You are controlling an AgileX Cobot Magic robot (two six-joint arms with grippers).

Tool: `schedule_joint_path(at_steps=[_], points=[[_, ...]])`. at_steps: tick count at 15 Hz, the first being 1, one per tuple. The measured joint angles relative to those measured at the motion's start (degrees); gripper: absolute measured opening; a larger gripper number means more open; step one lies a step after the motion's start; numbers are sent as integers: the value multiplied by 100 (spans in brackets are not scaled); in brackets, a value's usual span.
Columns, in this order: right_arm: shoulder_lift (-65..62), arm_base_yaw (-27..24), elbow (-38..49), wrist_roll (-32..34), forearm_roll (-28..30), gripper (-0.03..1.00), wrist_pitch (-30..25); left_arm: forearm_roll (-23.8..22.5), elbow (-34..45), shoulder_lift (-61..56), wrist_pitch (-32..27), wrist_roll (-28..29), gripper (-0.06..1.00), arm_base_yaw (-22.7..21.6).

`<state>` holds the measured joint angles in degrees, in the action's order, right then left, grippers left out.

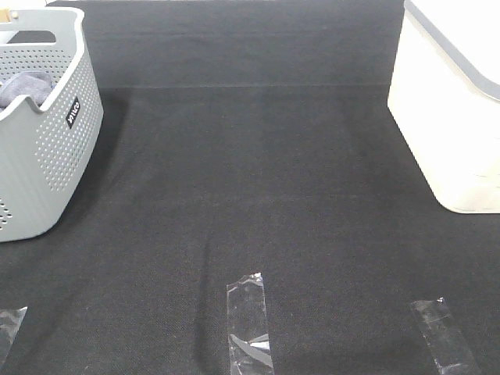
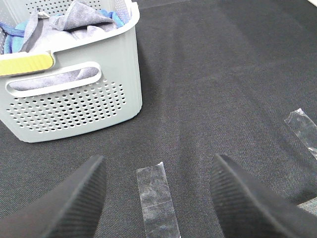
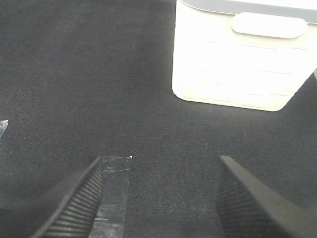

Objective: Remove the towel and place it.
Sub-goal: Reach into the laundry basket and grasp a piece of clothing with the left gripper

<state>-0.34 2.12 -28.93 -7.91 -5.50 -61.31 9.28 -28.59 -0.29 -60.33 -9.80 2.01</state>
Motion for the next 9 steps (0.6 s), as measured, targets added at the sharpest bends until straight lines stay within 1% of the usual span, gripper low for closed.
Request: schedule_joint_path(at_steps=[9], points=[[0, 0, 0, 0, 0, 62, 0, 0, 0, 0, 0, 0, 60, 0]])
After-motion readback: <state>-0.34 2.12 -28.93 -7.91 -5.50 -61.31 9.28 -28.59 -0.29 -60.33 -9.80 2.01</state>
